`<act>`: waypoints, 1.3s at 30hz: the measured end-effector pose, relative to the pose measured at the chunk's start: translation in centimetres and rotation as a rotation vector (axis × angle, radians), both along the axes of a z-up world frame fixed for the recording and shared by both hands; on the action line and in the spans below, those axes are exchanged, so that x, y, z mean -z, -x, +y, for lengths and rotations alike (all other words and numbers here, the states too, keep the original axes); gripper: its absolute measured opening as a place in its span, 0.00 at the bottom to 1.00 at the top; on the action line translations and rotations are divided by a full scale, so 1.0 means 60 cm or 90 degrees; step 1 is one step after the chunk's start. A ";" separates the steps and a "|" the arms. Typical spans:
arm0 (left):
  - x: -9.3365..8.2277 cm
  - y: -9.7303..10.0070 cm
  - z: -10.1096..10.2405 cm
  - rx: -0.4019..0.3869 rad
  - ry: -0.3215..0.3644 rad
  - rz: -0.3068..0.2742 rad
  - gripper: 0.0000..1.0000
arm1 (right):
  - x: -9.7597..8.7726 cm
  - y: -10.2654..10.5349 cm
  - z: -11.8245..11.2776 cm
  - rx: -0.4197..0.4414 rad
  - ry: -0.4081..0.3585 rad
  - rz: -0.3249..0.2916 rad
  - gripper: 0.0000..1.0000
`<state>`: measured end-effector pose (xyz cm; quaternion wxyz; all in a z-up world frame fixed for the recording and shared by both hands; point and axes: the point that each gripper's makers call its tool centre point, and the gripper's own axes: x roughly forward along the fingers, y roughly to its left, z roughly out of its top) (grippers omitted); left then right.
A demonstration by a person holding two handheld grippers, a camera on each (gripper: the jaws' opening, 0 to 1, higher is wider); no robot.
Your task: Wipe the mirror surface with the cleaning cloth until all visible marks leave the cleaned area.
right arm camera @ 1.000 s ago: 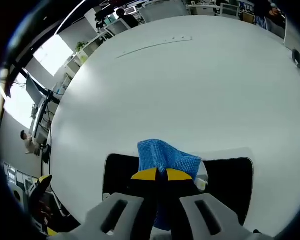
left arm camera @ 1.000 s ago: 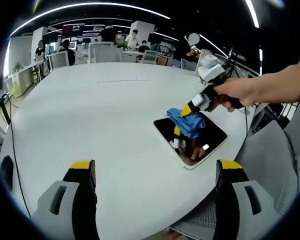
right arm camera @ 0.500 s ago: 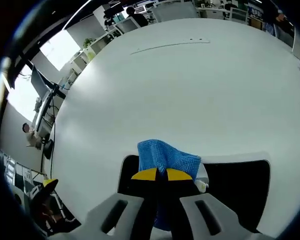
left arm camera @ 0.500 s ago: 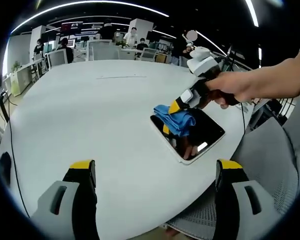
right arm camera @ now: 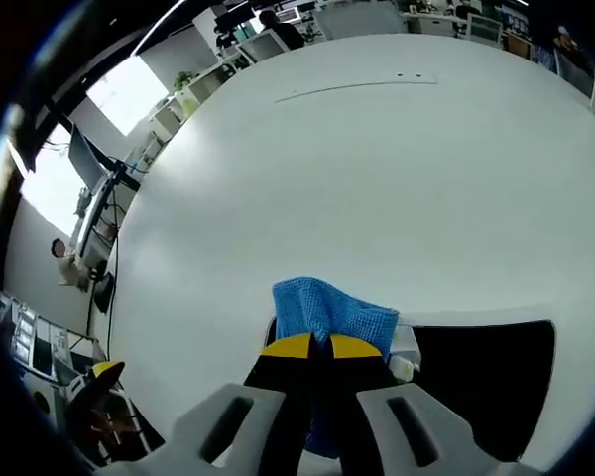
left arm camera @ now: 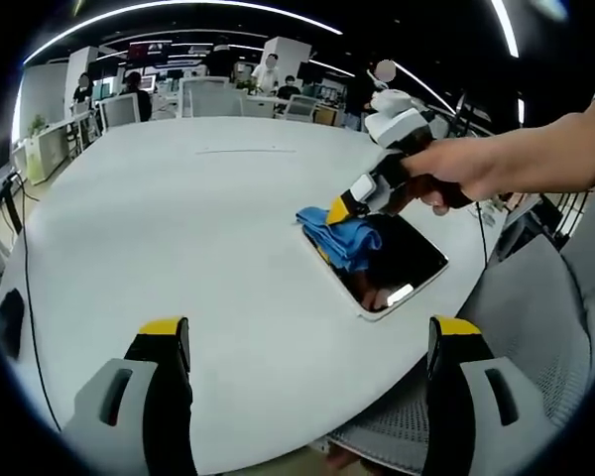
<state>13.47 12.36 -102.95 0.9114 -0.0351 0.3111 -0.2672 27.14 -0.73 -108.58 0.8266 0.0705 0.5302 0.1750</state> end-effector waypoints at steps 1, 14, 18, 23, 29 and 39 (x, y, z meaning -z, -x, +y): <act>0.000 0.000 0.001 -0.001 0.001 -0.001 0.99 | 0.000 0.000 0.000 -0.001 0.001 -0.001 0.00; -0.005 -0.003 0.001 -0.005 0.001 -0.002 0.99 | 0.005 -0.006 0.010 -0.007 -0.007 -0.007 0.00; -0.005 -0.005 0.003 -0.005 -0.001 -0.002 0.99 | 0.003 -0.003 0.010 -0.010 -0.005 -0.010 0.00; -0.004 -0.006 -0.001 -0.001 -0.002 -0.001 0.99 | 0.004 0.006 0.012 -0.024 -0.006 -0.002 0.00; -0.006 -0.010 -0.008 0.009 -0.006 -0.003 0.99 | 0.000 0.025 0.013 -0.051 0.008 -0.012 0.00; -0.011 -0.010 -0.009 0.010 -0.008 -0.007 0.99 | -0.004 0.047 0.013 -0.049 0.003 0.003 0.00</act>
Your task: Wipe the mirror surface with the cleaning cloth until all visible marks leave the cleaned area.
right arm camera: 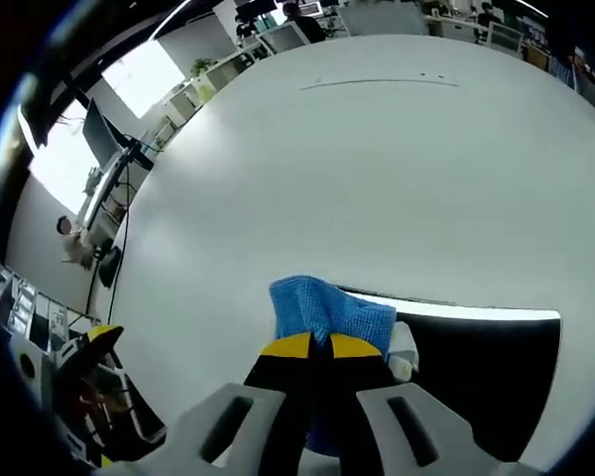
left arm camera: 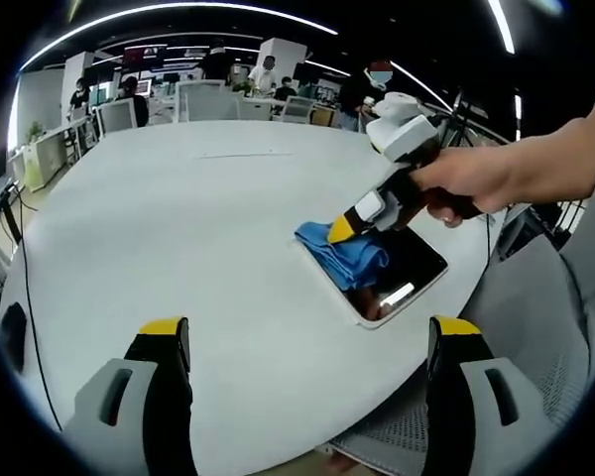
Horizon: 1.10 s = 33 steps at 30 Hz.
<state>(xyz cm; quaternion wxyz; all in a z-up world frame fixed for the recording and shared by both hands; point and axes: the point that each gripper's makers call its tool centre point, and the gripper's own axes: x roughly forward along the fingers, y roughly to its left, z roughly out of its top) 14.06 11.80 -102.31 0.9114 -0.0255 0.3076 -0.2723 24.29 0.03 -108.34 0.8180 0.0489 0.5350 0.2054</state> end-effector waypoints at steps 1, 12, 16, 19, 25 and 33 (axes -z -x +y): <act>0.000 0.001 -0.001 -0.001 0.000 0.000 0.99 | 0.000 0.002 0.000 -0.001 -0.001 0.001 0.00; -0.002 0.001 -0.005 0.004 -0.001 -0.002 0.99 | -0.001 0.013 0.004 -0.017 0.001 0.005 0.00; -0.002 0.002 -0.007 0.003 -0.001 -0.001 0.99 | -0.001 0.018 0.005 -0.019 0.000 0.009 0.00; -0.001 0.004 -0.012 0.004 0.002 -0.001 0.99 | 0.000 0.023 0.008 -0.019 0.000 0.015 0.00; 0.003 0.007 -0.020 0.012 0.003 0.001 0.99 | 0.001 0.029 0.011 -0.027 0.001 0.013 0.00; 0.001 0.006 -0.018 0.009 0.005 0.000 0.99 | 0.002 0.031 0.011 -0.027 -0.003 0.016 0.00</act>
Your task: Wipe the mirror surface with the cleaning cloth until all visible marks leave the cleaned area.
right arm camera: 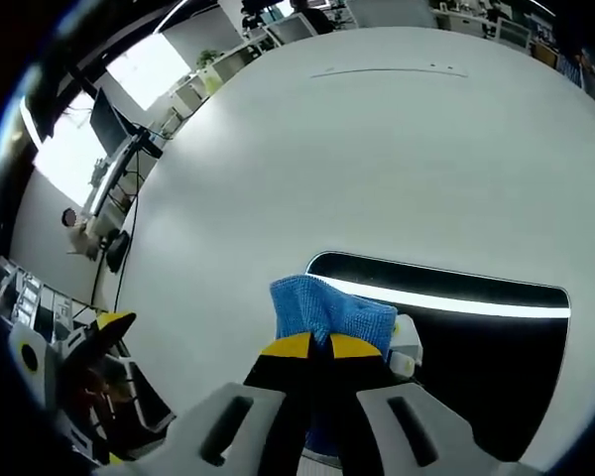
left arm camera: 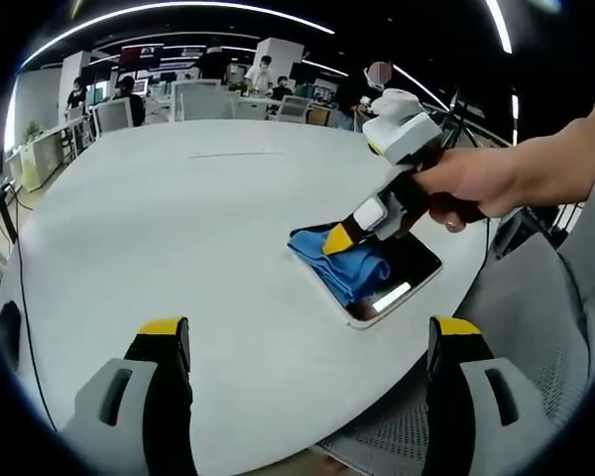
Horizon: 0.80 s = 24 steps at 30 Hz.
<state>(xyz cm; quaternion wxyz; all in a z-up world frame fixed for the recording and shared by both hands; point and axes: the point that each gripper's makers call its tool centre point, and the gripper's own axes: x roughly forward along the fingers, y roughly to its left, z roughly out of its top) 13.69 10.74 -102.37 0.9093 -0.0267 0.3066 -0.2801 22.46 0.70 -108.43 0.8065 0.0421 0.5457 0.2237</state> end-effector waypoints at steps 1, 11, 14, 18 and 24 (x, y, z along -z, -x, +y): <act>0.000 0.000 0.001 0.000 0.000 0.000 0.99 | 0.000 0.001 0.000 0.002 -0.001 0.000 0.00; -0.001 0.002 0.000 -0.001 0.001 0.001 0.99 | -0.001 0.002 -0.003 0.002 -0.009 -0.005 0.00; 0.000 0.002 0.000 0.003 -0.002 0.000 0.99 | -0.001 0.003 -0.010 0.006 -0.015 -0.002 0.00; -0.002 -0.001 0.002 0.000 -0.001 -0.002 0.99 | -0.001 0.004 -0.014 -0.002 -0.012 -0.007 0.00; -0.005 -0.003 -0.002 0.001 0.001 -0.005 0.99 | -0.002 0.005 -0.029 -0.002 -0.007 -0.011 0.00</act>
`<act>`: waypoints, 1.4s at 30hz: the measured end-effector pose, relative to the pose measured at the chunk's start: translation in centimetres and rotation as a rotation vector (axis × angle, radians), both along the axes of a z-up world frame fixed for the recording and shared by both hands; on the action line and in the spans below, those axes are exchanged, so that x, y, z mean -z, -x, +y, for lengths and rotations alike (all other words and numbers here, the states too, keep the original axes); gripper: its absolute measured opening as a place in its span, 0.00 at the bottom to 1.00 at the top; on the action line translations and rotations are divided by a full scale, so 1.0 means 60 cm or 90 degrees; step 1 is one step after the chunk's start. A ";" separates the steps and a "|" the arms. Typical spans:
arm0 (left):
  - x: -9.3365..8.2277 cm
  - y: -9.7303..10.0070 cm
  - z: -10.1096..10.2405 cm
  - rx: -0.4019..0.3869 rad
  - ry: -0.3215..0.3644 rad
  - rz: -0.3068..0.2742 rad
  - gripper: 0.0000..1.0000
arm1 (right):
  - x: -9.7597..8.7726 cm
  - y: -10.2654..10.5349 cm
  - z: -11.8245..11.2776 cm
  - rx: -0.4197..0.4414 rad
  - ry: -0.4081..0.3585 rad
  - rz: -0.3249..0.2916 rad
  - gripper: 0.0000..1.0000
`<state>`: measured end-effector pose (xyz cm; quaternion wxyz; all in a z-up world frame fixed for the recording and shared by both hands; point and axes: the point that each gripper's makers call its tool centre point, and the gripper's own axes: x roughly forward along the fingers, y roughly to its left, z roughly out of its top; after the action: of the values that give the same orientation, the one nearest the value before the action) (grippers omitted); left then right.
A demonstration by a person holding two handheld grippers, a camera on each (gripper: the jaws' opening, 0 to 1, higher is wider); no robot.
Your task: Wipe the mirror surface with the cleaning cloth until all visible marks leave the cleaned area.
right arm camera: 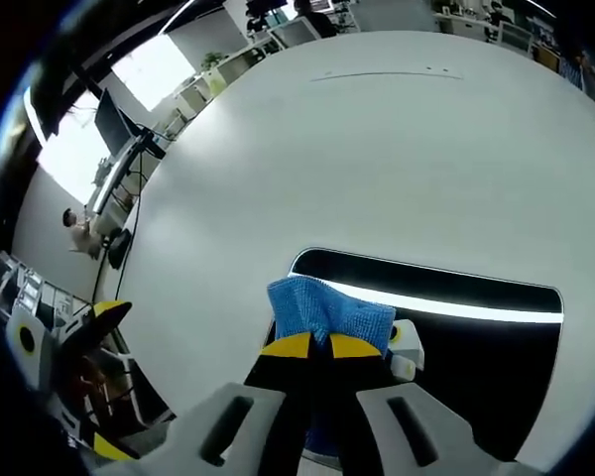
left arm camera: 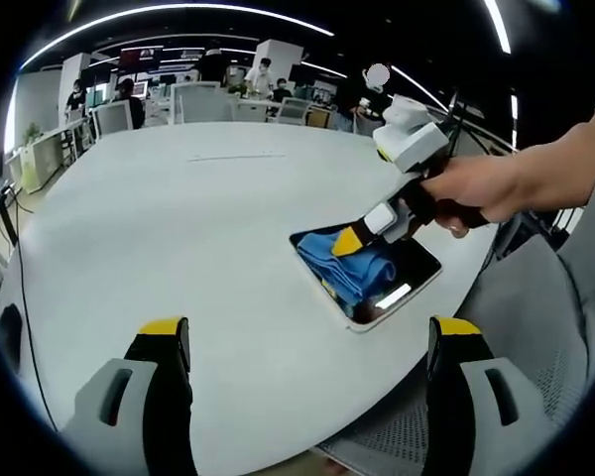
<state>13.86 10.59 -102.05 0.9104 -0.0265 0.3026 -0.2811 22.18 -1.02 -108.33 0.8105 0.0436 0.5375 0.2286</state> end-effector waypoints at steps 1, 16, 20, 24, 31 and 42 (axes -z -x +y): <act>0.000 0.000 -0.001 0.000 0.001 -0.001 0.99 | 0.000 0.000 -0.002 0.000 0.001 0.000 0.00; -0.004 -0.003 -0.003 -0.003 0.011 -0.004 0.99 | 0.001 0.001 -0.032 0.006 0.003 0.000 0.00; -0.007 -0.002 -0.003 -0.004 0.013 -0.005 0.99 | 0.001 0.001 -0.039 0.009 0.000 0.002 0.00; -0.007 -0.001 -0.004 -0.004 0.012 -0.006 0.99 | 0.001 0.003 -0.044 0.004 0.003 -0.001 0.00; -0.011 -0.003 -0.005 -0.007 0.012 -0.013 0.99 | 0.001 0.005 -0.056 0.013 0.000 0.003 0.00; -0.019 -0.006 -0.005 -0.010 0.014 -0.021 0.99 | 0.001 0.005 -0.082 0.022 0.003 0.005 0.00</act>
<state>14.21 10.31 -100.92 0.9170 -0.0341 0.2843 -0.2775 21.89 -5.91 -108.36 0.8122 0.0517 0.5405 0.2132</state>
